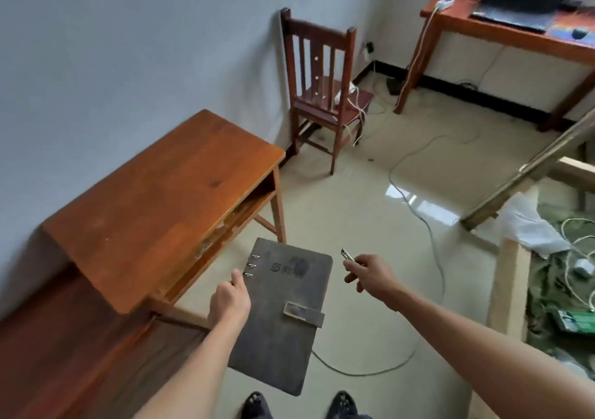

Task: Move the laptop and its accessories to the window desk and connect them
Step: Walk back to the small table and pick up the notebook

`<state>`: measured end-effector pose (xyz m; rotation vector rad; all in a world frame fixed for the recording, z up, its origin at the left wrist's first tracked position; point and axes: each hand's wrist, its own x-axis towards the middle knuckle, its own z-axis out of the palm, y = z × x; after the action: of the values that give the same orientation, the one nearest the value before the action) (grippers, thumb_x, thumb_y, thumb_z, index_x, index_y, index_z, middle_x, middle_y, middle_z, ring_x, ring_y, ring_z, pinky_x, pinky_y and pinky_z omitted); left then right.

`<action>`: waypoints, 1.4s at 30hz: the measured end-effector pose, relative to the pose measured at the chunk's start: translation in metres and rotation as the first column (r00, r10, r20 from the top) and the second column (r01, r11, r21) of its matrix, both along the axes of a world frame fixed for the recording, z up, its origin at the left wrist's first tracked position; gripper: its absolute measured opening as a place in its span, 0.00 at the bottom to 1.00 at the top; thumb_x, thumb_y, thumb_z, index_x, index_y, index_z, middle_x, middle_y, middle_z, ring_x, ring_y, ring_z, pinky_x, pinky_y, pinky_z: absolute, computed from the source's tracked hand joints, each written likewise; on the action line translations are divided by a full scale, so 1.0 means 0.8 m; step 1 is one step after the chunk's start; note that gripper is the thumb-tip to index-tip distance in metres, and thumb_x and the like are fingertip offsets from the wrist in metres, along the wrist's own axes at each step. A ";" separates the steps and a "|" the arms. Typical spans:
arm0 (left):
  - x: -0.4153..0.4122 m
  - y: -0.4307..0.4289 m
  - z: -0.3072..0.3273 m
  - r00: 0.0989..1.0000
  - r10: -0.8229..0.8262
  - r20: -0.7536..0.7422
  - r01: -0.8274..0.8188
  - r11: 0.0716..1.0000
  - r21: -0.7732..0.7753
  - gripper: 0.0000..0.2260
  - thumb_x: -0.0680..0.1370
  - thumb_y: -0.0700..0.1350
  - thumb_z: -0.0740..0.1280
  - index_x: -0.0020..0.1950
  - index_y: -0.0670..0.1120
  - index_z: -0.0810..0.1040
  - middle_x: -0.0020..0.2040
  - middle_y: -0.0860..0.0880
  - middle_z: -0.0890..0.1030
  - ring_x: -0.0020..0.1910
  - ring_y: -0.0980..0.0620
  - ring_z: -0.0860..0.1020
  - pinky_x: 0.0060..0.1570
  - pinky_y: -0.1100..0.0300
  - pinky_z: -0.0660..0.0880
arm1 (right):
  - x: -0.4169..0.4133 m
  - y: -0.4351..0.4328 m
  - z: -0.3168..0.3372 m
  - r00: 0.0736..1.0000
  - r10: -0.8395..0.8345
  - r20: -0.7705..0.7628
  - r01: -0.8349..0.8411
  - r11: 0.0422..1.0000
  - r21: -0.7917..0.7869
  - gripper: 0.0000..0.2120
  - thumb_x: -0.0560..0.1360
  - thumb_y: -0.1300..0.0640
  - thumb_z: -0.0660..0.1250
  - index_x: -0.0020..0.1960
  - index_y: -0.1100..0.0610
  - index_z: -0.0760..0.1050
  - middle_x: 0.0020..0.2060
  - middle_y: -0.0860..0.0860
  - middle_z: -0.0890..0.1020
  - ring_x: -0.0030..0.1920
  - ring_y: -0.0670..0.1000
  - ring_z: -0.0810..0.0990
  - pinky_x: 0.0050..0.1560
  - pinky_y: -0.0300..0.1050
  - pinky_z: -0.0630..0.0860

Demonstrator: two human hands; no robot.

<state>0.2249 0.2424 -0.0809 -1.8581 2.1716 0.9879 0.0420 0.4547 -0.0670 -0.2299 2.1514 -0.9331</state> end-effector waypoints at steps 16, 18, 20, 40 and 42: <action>-0.564 0.036 0.052 0.909 -0.362 -0.204 0.374 0.927 0.021 0.31 0.81 0.60 0.47 0.62 0.36 0.75 0.61 0.36 0.77 0.58 0.37 0.76 0.50 0.52 0.69 | -0.396 0.052 0.058 0.879 -0.474 -0.055 0.447 0.859 -0.250 0.14 0.80 0.53 0.63 0.39 0.59 0.77 0.30 0.52 0.81 0.20 0.44 0.70 0.19 0.34 0.62; -0.630 0.034 0.065 0.834 -0.504 -0.226 0.516 0.856 -0.006 0.27 0.82 0.57 0.49 0.59 0.37 0.77 0.60 0.36 0.78 0.58 0.37 0.76 0.52 0.52 0.70 | -0.452 0.049 0.062 0.844 -0.524 -0.109 0.492 0.840 -0.229 0.15 0.80 0.55 0.63 0.35 0.57 0.75 0.27 0.50 0.80 0.21 0.44 0.71 0.24 0.38 0.66; -0.696 0.035 0.085 0.737 -0.626 -0.255 0.636 0.770 -0.050 0.23 0.82 0.53 0.51 0.57 0.37 0.77 0.60 0.35 0.78 0.59 0.37 0.75 0.55 0.51 0.70 | -0.503 0.048 0.074 0.813 -0.561 -0.158 0.524 0.822 -0.221 0.17 0.80 0.55 0.62 0.33 0.56 0.75 0.27 0.49 0.80 0.24 0.44 0.74 0.32 0.44 0.69; -1.295 0.177 0.129 0.416 -0.847 -0.332 0.812 0.510 -0.284 0.13 0.81 0.52 0.55 0.56 0.44 0.72 0.54 0.37 0.80 0.53 0.37 0.76 0.46 0.52 0.67 | -1.049 0.190 0.116 0.713 -0.567 -0.413 0.619 0.785 -0.010 0.18 0.78 0.45 0.61 0.41 0.59 0.77 0.43 0.56 0.83 0.46 0.58 0.79 0.46 0.49 0.74; -1.345 0.183 0.133 0.430 -0.829 -0.357 0.795 0.535 -0.286 0.13 0.81 0.52 0.56 0.56 0.44 0.72 0.53 0.38 0.81 0.53 0.37 0.77 0.46 0.52 0.68 | -1.099 0.201 0.124 0.730 -0.528 -0.435 0.591 0.806 0.013 0.16 0.78 0.45 0.61 0.40 0.56 0.76 0.43 0.56 0.83 0.47 0.58 0.79 0.48 0.50 0.75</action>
<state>-0.8514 0.3891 0.0255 -0.3101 2.8779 1.1289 -0.8374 0.6158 0.0318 0.3695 2.7529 -1.1168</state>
